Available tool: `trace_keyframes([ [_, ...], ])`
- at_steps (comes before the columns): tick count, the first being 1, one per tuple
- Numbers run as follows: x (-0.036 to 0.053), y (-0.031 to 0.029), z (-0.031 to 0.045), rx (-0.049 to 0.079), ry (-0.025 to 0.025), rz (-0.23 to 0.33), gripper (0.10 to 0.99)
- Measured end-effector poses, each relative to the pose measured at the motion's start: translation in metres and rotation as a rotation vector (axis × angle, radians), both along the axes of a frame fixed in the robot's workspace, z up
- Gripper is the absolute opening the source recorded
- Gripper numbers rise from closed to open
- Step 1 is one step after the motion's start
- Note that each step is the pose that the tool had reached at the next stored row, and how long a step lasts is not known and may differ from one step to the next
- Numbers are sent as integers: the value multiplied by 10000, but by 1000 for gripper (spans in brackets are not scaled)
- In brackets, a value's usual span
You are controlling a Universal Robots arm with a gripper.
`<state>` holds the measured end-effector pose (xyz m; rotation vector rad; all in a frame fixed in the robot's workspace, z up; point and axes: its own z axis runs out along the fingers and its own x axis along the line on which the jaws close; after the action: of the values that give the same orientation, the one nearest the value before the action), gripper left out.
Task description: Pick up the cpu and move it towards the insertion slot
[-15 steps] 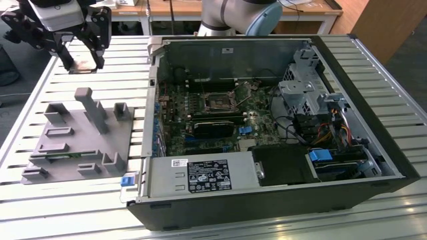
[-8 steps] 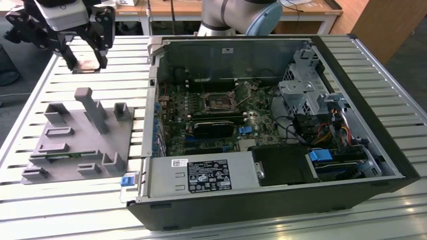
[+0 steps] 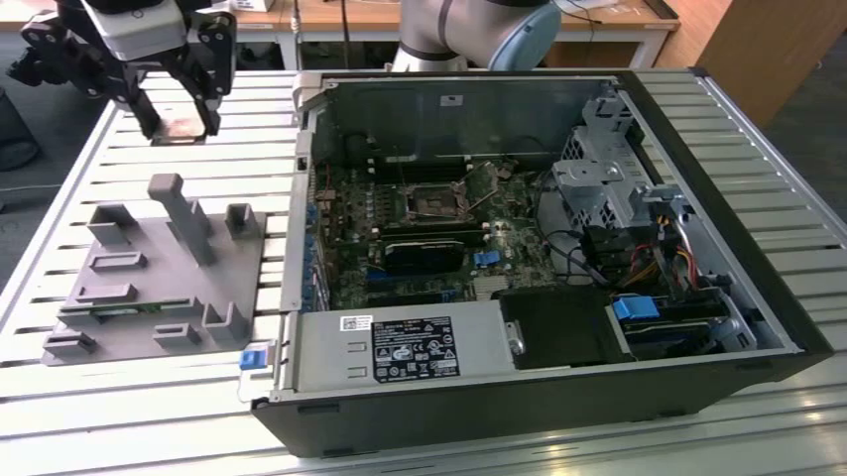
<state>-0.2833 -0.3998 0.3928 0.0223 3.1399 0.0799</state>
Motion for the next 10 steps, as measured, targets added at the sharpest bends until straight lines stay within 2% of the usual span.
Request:
trace_keyframes([
  [10,99,35,0,0,1,1,545],
])
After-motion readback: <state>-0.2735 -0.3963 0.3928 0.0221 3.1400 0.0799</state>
